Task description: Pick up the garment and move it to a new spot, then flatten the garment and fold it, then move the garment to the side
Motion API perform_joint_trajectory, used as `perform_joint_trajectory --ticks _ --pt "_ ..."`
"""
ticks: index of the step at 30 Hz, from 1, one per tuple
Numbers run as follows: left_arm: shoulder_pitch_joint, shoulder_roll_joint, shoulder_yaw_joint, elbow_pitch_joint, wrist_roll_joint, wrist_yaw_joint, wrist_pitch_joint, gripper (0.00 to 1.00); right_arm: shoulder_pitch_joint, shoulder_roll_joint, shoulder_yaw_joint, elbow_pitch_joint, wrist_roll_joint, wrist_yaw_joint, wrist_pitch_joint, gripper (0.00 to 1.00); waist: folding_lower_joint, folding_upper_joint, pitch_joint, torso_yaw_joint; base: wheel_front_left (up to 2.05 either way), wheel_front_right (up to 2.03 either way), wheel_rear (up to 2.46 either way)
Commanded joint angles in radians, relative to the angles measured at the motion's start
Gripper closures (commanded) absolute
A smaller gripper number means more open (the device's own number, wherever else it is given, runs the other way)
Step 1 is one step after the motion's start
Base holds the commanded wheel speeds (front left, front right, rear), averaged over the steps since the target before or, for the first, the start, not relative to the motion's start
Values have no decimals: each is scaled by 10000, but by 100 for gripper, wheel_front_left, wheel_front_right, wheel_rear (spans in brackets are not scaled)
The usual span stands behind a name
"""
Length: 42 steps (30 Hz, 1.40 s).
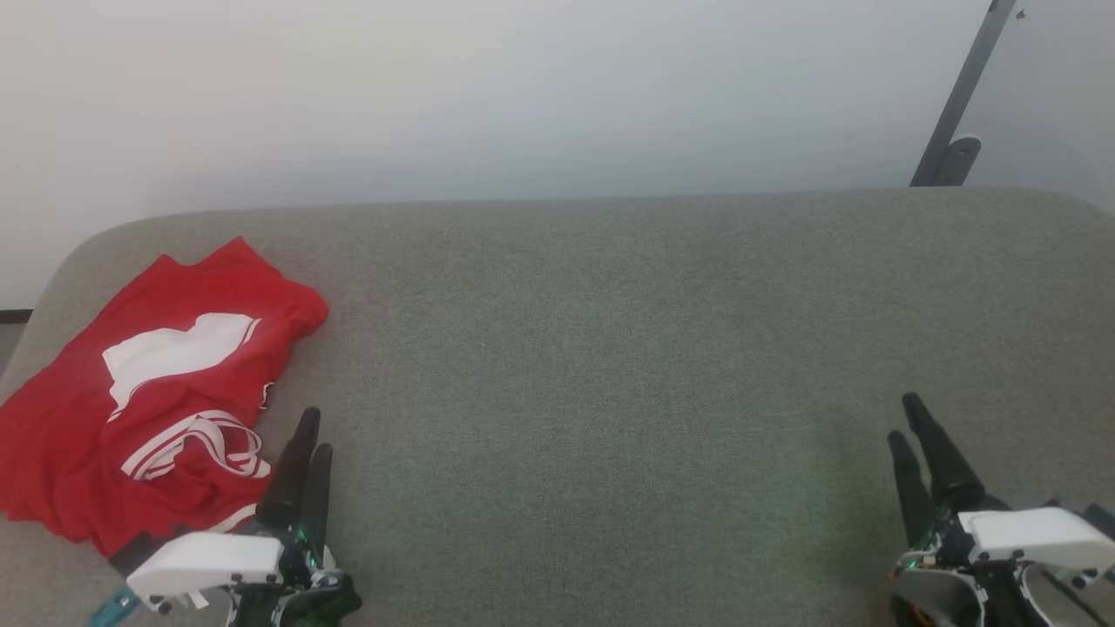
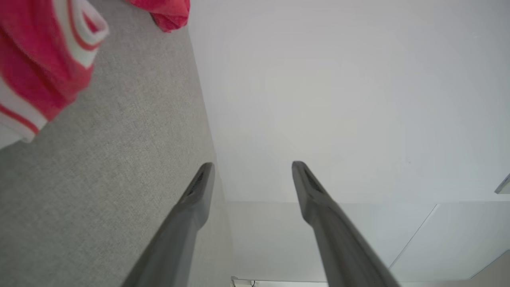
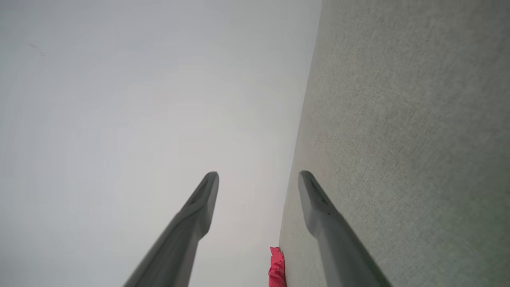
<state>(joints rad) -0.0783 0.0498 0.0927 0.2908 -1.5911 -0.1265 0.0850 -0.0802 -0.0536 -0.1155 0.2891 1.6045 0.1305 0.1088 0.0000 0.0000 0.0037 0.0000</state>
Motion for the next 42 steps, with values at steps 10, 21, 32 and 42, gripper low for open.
perform_joint_trajectory --ticks 10,21,32,42 --pt "-640 182 -130 -136 2152 34 -606 0 -583 -640 410 -228 -1139 2 -714 0 0 0 10 -3 0 0 0" --pt "-587 55 -49 -513 4589 42 -1023 0 -843 -1253 977 -112 -3050 2 -1256 0 0 0 34 -4 0 0 0" --pt "-421 85 -383 -905 7183 325 -1437 0 -918 -1499 1071 -369 -5524 3 -1672 0 0 0 28 -7 0 0 0" --pt "-197 206 -714 -1222 8749 696 -1769 0 -910 -1632 1063 -496 -7662 3 -2004 0 0 0 4 -20 0 0 0"
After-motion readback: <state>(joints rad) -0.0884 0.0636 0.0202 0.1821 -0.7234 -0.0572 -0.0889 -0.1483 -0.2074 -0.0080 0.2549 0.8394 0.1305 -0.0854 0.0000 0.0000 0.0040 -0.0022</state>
